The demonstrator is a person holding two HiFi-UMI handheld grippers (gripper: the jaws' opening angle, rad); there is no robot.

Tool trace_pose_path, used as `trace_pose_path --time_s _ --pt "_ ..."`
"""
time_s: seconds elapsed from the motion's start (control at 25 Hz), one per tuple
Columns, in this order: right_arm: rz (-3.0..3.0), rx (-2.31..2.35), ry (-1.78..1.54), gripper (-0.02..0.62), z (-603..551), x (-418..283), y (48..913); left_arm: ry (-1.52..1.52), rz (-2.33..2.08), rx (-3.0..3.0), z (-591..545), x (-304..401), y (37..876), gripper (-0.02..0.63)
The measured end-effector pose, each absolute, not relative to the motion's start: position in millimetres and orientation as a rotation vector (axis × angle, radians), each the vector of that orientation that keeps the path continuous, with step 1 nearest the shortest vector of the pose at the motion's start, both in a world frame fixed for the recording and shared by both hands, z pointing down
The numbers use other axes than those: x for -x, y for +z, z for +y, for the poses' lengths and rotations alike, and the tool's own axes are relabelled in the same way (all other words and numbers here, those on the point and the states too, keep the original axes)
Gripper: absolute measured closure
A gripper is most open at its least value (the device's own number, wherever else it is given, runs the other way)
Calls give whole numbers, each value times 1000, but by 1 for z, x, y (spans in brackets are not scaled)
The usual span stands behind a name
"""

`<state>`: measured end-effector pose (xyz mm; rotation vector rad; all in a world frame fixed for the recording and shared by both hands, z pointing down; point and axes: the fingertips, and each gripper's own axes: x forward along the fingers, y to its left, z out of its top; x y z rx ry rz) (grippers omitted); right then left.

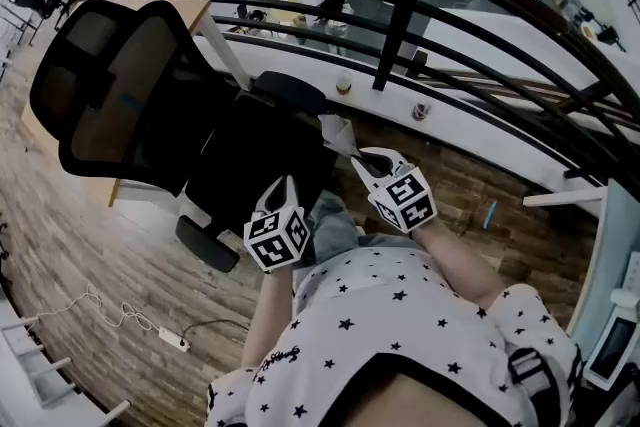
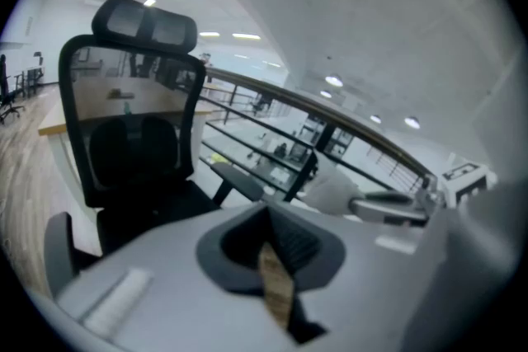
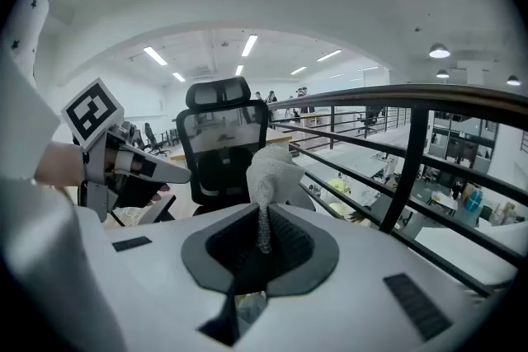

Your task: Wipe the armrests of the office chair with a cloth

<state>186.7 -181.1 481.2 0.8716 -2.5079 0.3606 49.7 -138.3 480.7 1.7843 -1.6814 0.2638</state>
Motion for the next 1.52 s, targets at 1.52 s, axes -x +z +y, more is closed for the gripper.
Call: trace_pose_path --time_s 1.52 --pt "-2574 -893 367 560 -160 -204 470 273 -1672 -1821 -129 -76 473 600"
